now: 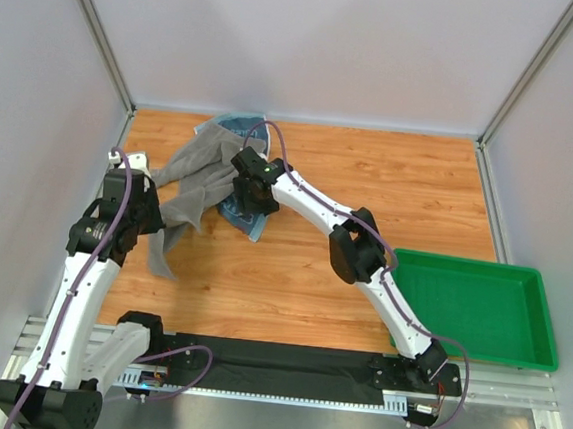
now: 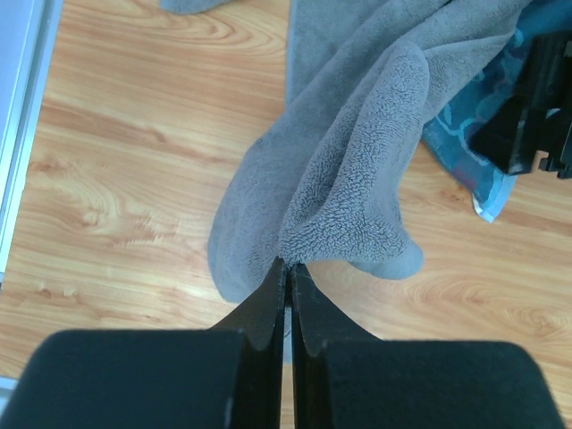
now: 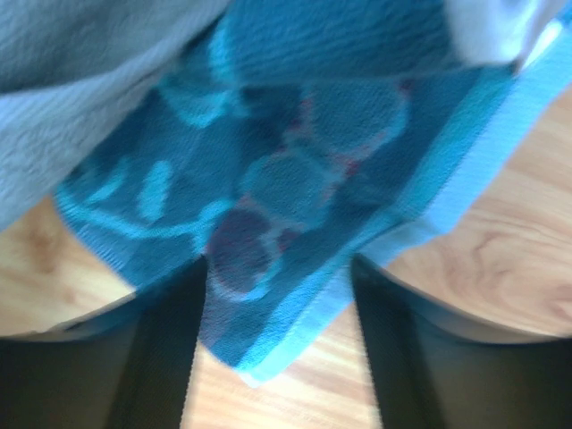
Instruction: Roll the towels
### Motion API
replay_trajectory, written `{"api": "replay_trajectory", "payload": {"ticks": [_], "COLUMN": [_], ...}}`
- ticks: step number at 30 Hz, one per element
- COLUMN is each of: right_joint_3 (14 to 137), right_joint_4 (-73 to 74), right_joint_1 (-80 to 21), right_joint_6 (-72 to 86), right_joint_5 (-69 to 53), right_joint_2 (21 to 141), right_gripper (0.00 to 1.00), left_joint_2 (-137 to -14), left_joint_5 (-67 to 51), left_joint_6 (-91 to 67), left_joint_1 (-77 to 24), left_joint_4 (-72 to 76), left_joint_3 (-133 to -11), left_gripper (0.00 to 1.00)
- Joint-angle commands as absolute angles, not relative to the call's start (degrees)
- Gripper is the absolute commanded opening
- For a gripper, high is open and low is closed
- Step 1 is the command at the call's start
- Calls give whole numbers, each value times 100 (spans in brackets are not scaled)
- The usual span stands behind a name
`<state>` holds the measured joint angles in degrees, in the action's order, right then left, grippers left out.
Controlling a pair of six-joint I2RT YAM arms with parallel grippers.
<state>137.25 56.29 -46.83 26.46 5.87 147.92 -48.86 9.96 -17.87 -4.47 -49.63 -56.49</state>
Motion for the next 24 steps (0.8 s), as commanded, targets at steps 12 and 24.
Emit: {"api": "replay_trajectory", "payload": {"ticks": [12, 24], "right_joint_3": [13256, 13219], "right_joint_4": [5662, 5836], "right_joint_1": [-3932, -541], "right_joint_6": [2294, 2828], "right_joint_5": [-76, -97], "right_joint_2": [14794, 12912], "right_gripper": [0, 0], "left_joint_2": [-4720, -4799], "left_joint_5": [984, 1055], "left_joint_6": [-1819, -1723], "left_joint_1": [-413, -413], "left_joint_4": [-5097, -5528], "left_joint_3": [-5774, -6442], "left_gripper": [0, 0]}}
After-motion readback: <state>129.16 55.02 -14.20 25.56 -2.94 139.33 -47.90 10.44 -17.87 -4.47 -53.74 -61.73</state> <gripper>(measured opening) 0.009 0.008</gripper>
